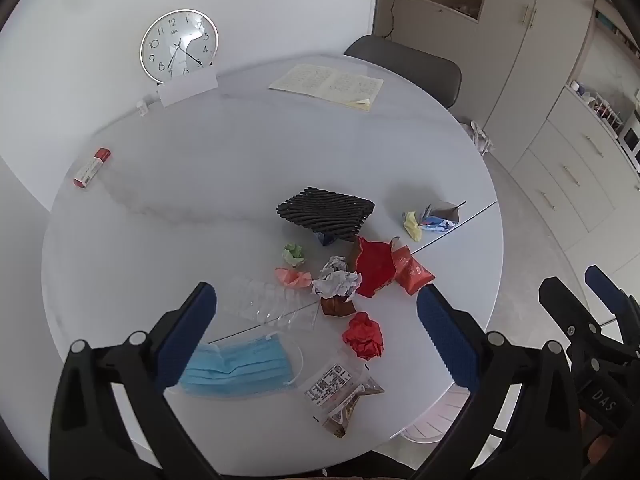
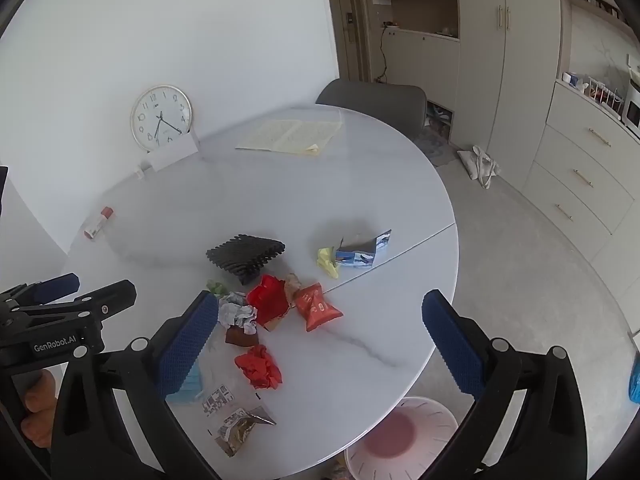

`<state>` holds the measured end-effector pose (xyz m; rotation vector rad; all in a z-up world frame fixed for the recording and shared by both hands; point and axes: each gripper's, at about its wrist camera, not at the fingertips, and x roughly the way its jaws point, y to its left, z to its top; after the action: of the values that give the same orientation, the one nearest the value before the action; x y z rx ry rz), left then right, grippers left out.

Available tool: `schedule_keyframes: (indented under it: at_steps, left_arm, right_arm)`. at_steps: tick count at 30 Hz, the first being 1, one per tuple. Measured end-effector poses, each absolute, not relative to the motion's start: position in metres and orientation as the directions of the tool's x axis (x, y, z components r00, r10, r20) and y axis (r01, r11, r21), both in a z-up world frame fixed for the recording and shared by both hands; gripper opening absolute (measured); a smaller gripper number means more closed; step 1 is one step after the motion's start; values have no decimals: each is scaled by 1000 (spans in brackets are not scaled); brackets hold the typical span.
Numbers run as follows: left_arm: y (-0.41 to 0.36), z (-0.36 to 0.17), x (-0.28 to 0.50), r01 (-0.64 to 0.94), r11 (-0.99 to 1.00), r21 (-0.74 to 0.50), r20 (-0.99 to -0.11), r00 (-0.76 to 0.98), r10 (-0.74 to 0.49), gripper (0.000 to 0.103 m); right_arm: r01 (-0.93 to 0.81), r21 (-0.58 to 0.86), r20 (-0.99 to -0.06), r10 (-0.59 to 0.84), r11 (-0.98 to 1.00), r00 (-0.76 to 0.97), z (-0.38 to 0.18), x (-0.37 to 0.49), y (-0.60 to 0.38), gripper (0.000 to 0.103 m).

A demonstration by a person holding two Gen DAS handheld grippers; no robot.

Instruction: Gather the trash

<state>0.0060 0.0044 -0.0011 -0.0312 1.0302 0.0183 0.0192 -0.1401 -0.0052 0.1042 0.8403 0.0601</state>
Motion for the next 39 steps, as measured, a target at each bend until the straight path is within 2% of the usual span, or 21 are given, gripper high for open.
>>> schedule_keyframes:
  at_steps: [39]
  left_arm:
    - [18,-4,2,-27,999,-32,-864,503,-14,97]
  right_arm:
    - [9,117,-746,82,993,661,-5,13,-140,101]
